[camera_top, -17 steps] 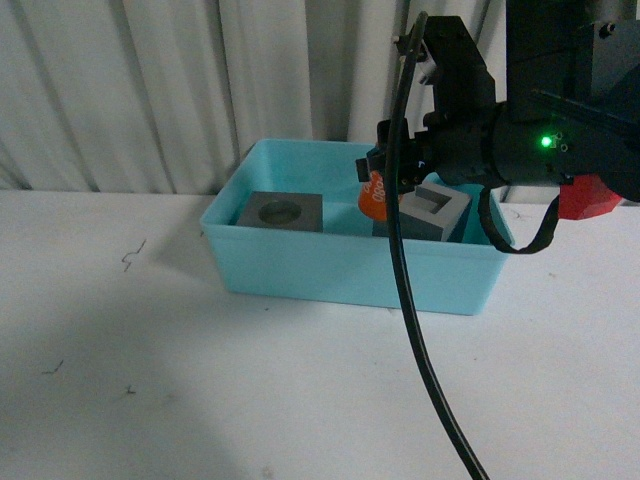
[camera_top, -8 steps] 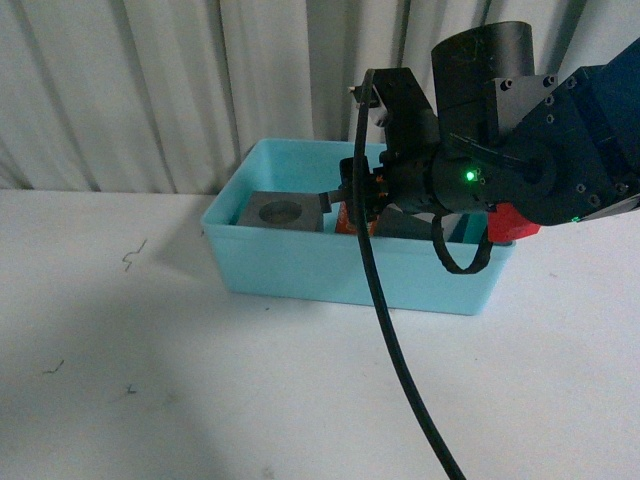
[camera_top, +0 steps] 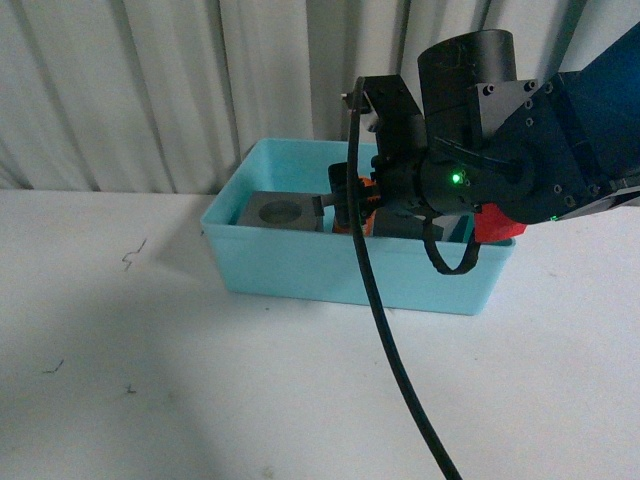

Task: Place gray and orange parts in blue box

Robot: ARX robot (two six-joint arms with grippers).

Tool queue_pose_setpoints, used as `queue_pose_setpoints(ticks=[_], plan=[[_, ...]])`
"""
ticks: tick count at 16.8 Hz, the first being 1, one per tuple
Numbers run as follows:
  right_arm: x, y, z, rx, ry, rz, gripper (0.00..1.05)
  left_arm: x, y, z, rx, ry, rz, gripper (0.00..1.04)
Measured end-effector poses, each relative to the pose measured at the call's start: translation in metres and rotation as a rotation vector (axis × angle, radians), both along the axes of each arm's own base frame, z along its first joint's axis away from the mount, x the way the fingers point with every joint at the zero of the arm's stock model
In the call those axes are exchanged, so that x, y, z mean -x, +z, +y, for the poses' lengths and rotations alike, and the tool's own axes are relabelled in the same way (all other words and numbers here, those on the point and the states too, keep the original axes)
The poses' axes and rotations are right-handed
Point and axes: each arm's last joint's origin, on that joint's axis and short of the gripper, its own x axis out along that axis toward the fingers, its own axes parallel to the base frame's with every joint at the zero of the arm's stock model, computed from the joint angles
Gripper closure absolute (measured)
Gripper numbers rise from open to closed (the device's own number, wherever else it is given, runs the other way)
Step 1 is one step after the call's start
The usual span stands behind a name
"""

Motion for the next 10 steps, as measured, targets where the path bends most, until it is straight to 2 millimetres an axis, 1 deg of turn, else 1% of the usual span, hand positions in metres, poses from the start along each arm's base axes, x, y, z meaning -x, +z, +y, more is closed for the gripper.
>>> queue_pose_setpoints(ticks=[1,3,4,5,6,7,8,9,10], plan=[[0.000,0.000,0.000,0.002,0.000,0.004,0.33,0.000,0.000,0.000,0.000,0.000,0.000,0.07],[0.000,0.000,0.000,0.000,0.002,0.004,0.11,0.000,0.000,0.000,0.000,0.000,0.000,0.07],[0.000,0.000,0.000,-0.004,0.005,-0.001,0.04,0.000,0.000,0.000,0.000,0.000,0.000,0.07],[0.001,0.000,-0.001,-0.008,0.005,-0.014,0.08,0.000,0.000,0.000,0.000,0.000,0.000,0.07],[0.005,0.002,-0.003,-0.011,0.004,-0.018,0.06,0.000,0.000,0.000,0.000,0.000,0.000,0.07],[0.010,0.008,-0.007,-0.016,0.003,-0.028,0.06,0.000,0.000,0.000,0.000,0.000,0.000,0.07],[0.017,0.024,-0.014,-0.033,0.000,-0.066,0.06,0.000,0.000,0.000,0.000,0.000,0.000,0.07],[0.025,0.045,-0.026,-0.047,-0.017,-0.112,0.06,0.000,0.000,0.000,0.000,0.001,0.000,0.07],[0.040,0.072,-0.044,-0.064,-0.042,-0.176,0.06,0.000,0.000,0.000,0.000,0.000,0.000,0.07]])
